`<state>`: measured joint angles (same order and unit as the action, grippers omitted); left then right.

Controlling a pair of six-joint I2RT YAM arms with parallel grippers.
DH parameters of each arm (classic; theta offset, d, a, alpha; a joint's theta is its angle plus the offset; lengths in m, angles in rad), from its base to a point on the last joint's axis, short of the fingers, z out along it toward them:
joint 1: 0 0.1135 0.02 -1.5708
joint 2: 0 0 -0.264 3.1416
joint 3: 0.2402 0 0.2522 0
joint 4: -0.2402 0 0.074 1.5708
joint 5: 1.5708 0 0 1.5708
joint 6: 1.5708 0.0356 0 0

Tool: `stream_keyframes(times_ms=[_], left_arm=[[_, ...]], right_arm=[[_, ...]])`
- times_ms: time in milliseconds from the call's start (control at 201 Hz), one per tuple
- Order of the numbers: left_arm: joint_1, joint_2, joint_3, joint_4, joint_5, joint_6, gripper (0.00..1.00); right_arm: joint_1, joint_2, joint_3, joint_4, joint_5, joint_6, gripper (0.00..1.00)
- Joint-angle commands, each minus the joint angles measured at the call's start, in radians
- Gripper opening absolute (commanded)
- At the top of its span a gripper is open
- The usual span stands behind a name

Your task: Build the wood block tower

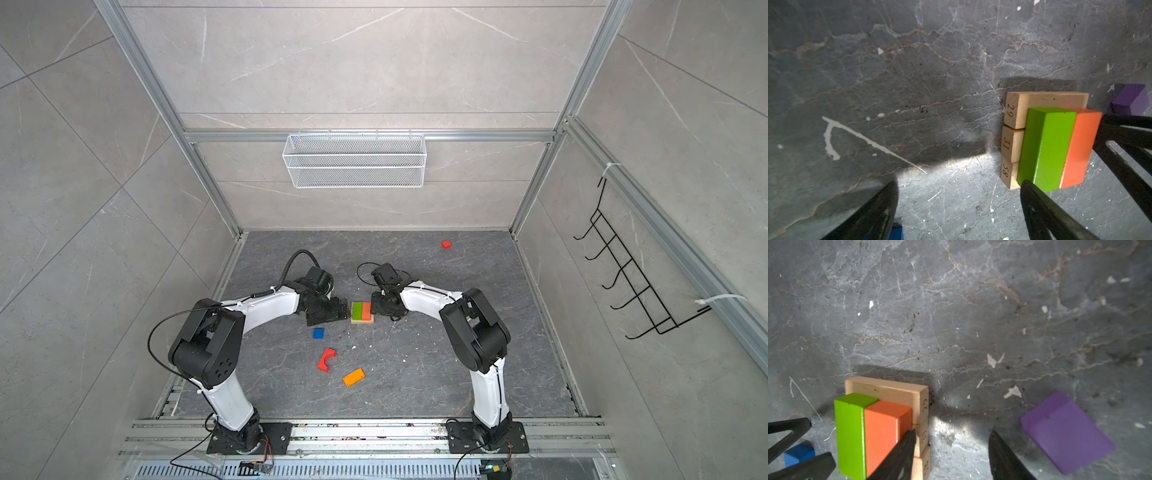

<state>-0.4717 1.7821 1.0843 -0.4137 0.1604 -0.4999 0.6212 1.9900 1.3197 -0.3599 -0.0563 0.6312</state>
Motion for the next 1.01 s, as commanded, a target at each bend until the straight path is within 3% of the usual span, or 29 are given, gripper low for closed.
stream_keyframes(times_ms=[0,1001], left_arm=[[-0.006,0.031,0.02,0.004,0.017,0.011,0.94],[-0.012,0.038,0.025,0.003,0.02,0.009,0.94]], right_arm=[[-0.004,-0.011,0.002,0.01,-0.007,-0.017,0.41],[-0.005,-0.008,0.004,0.022,-0.006,-0.023,0.4]])
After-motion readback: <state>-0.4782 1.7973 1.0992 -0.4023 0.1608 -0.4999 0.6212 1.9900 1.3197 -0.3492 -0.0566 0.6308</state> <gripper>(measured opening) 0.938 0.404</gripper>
